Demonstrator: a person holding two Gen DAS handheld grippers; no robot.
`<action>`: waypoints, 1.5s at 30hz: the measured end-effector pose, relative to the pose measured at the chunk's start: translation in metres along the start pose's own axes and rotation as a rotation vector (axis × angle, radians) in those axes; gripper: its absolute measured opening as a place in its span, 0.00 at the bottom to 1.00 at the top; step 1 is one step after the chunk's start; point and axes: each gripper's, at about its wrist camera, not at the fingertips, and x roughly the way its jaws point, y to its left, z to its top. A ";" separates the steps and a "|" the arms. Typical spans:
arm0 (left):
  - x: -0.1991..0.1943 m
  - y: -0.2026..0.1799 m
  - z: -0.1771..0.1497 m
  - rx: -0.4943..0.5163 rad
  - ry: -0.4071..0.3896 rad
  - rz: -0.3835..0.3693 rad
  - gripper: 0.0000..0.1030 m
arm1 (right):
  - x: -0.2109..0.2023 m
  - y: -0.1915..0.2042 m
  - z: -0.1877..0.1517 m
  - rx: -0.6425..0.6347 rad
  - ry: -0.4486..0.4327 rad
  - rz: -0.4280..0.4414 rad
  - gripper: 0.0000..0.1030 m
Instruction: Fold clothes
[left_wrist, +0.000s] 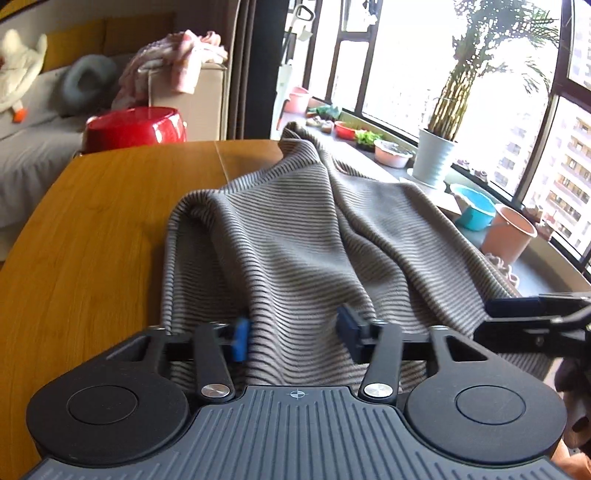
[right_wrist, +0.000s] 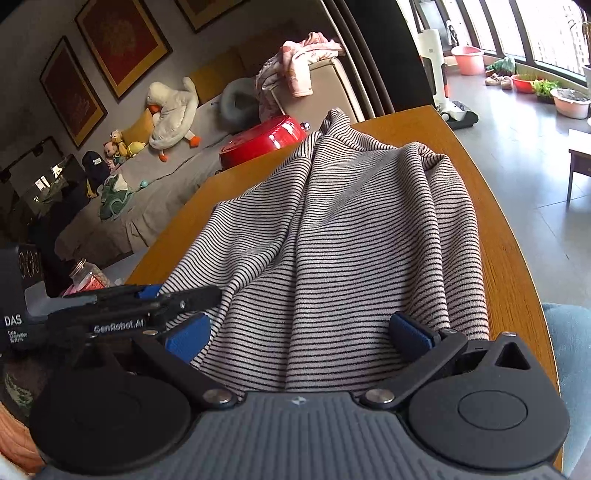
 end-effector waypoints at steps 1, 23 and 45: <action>-0.001 0.006 0.004 -0.021 -0.012 0.018 0.11 | 0.000 0.001 -0.001 -0.017 0.001 -0.003 1.00; -0.021 0.069 0.068 -0.182 -0.113 0.015 0.65 | 0.096 0.038 0.119 -0.371 -0.084 -0.255 0.48; 0.046 0.031 0.041 0.052 -0.003 0.069 0.69 | 0.089 0.030 0.054 -0.482 0.031 -0.024 0.24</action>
